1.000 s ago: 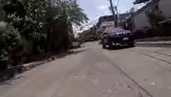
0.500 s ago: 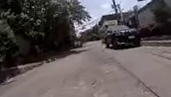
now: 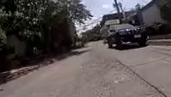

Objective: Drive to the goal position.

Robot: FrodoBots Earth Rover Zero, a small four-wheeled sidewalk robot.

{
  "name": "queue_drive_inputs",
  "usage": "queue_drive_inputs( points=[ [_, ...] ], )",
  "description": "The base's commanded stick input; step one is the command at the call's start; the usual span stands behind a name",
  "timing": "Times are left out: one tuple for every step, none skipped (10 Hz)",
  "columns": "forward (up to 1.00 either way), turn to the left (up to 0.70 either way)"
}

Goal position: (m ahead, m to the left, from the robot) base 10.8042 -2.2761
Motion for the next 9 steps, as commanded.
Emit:
queue_drive_inputs(
  points=[
    [1.0, 0.0],
    [1.0, 0.0],
    [1.0, 0.0],
    [1.0, 0.0],
    [1.0, 0.0],
    [1.0, -0.04],
    [1.0, -0.18],
    [1.0, -0.31],
    [1.0, -0.34]
  ],
)
